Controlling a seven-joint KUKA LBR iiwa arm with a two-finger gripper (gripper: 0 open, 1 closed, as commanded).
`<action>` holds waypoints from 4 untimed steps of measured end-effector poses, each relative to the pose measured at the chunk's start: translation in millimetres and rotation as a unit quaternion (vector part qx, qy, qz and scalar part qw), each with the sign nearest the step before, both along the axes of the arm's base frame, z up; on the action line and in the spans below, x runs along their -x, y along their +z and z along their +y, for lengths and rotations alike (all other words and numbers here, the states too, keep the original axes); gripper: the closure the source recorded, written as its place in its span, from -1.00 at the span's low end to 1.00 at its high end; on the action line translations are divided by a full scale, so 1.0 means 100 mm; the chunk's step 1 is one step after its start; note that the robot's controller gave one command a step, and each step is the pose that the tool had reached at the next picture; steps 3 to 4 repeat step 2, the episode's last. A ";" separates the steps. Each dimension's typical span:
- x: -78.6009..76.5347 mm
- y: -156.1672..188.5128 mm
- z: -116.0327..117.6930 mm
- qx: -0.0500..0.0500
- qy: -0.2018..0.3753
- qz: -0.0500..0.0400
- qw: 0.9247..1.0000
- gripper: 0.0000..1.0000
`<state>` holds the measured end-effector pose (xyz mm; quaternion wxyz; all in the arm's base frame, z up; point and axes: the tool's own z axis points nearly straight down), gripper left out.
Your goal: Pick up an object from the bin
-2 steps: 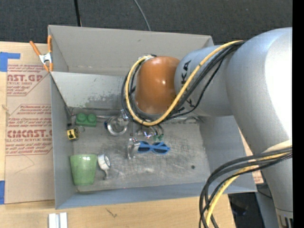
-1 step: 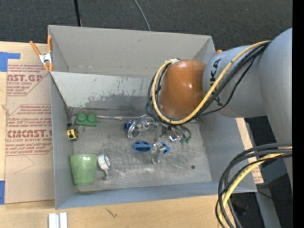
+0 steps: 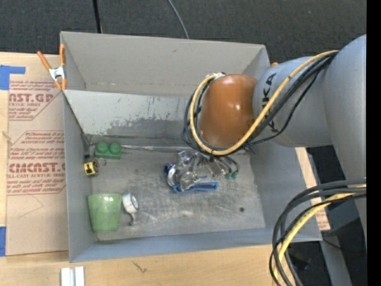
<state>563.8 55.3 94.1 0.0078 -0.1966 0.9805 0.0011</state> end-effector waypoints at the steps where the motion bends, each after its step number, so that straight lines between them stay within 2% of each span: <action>1: 0.01 0.90 0.03 0.003 0.181 0.004 0.984 1.00; 2: -0.08 1.86 0.00 0.004 0.184 0.001 0.983 1.00; 4: -0.08 1.86 0.00 0.004 0.184 0.001 0.983 1.00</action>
Offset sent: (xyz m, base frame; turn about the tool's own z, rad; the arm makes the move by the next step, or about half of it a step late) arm -0.0024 0.0017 0.0891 -0.3620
